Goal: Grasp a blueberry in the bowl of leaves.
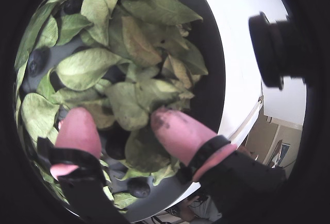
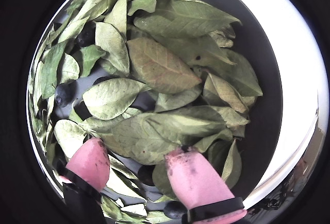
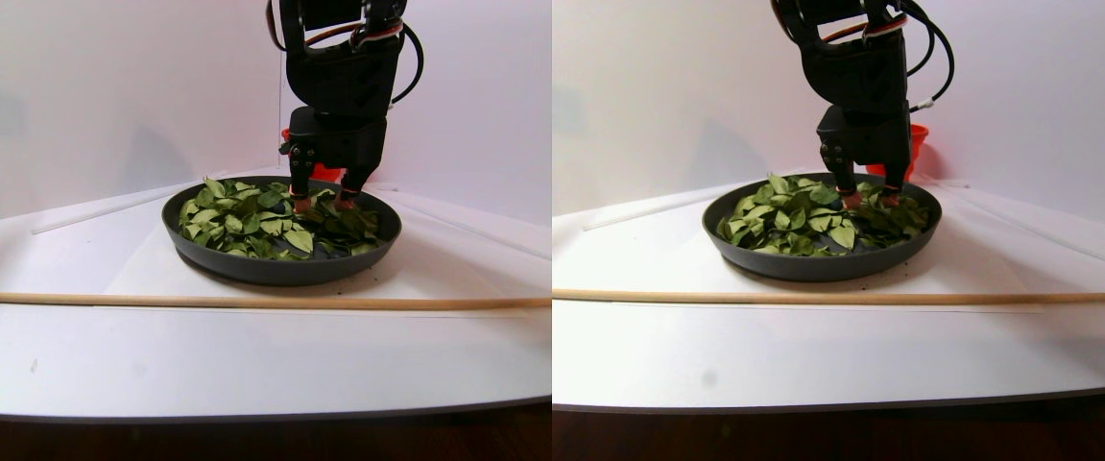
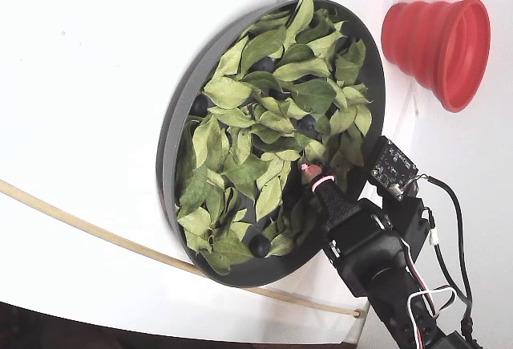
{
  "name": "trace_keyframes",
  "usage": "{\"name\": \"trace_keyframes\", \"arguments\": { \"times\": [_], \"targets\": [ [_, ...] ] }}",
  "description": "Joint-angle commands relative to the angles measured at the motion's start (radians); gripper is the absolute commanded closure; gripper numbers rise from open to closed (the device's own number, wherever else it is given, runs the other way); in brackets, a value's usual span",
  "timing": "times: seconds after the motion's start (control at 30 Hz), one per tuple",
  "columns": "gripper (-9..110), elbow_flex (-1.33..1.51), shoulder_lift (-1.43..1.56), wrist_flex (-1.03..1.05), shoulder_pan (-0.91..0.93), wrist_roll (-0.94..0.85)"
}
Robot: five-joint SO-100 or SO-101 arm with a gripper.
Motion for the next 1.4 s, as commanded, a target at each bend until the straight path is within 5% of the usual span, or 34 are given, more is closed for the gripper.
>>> {"name": "trace_keyframes", "arguments": {
  "times": [0.0, 1.37],
  "targets": [
    [80, 0.178, 0.247, 0.089, -0.035, 0.020],
    [79, 0.146, 0.075, -0.008, -0.003, 0.032]
  ]
}}
